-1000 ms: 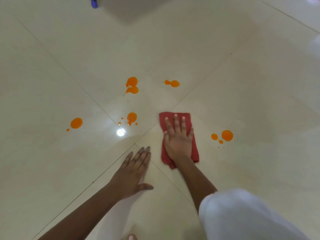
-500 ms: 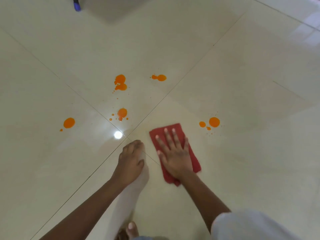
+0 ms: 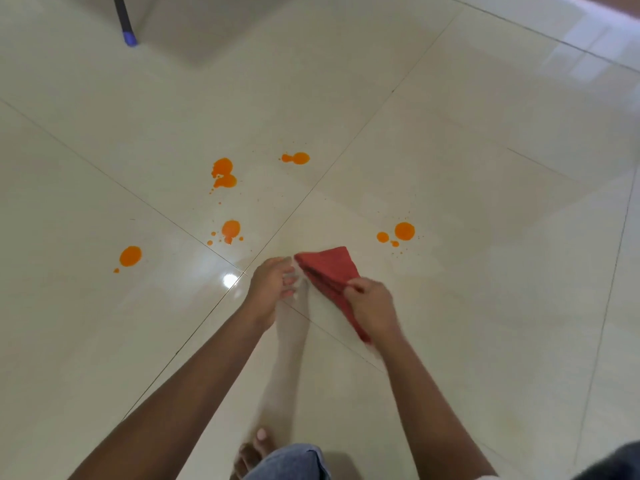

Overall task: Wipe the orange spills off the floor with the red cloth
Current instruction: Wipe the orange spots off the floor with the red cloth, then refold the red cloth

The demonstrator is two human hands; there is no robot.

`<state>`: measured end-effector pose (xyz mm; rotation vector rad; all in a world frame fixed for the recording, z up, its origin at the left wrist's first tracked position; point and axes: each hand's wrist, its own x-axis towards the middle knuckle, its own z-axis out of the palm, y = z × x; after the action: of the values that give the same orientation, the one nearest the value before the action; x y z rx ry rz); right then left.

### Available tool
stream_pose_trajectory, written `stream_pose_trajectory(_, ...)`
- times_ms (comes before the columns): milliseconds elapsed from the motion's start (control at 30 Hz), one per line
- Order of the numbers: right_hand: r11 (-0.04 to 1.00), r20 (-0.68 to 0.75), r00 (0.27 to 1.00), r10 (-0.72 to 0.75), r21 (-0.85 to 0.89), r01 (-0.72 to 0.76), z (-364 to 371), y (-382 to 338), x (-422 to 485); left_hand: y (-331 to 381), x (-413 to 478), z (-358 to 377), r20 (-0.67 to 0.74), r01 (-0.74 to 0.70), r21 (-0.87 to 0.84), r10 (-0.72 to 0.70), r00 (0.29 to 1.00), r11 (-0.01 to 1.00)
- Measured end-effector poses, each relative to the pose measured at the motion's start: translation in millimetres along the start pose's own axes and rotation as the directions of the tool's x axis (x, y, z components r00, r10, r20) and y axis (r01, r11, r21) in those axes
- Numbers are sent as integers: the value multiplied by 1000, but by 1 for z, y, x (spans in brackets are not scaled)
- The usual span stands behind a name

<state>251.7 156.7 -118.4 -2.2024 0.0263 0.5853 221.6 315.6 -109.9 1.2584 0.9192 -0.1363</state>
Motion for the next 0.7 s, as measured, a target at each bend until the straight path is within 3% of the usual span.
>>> stream_pose_trajectory(100, 920, 57, 988, 143, 362, -154, -37, -12, 0, 7, -21, 10, 132, 132, -76, -121, 984, 988)
stream_pose_trajectory(233, 777, 274, 960, 64, 589, -220, -63, -37, -12, 9, -45, 26, 298, 238, -100, -199, 934, 966)
stream_pose_trajectory(300, 790, 279, 960, 2, 589, -172, -77, -55, -18, 17, -50, 33, 193, 167, -47, -155, 969, 985)
stream_pose_trajectory(367, 845, 240, 968, -79, 531, -63, -93, -74, -21, 28, -51, 34, -39, 15, 116, -10, 999, 993)
stream_pose_trajectory(400, 876, 221, 966, -133, 481, 10, -102, -87, -23, 38, -54, 34, -70, -70, 150, 82, 994, 986)
stream_pose_trajectory(433, 903, 208, 960, -189, 421, 86, -111, -98, -24, 51, -59, 33, -10, -155, 102, 157, 988, 983)
stream_pose_trajectory(500, 936, 219, 933, -286, 274, 222, -128, -122, -27, 79, -67, 32, 258, -239, -92, 255, 932, 967)
stream_pose_trajectory(567, 936, 279, 897, -343, 186, 300, -140, -142, -31, 99, -73, 28, 392, -304, -105, 320, 862, 947)
stream_pose_trajectory(633, 928, 295, 883, -364, 199, 316, -150, -157, -34, 112, -70, 24, 317, -372, 52, 337, 886, 927)
stream_pose_trajectory(700, 920, 246, 892, -380, 203, 336, -162, -166, -34, 119, -64, 15, 144, -406, 218, 382, 913, 888)
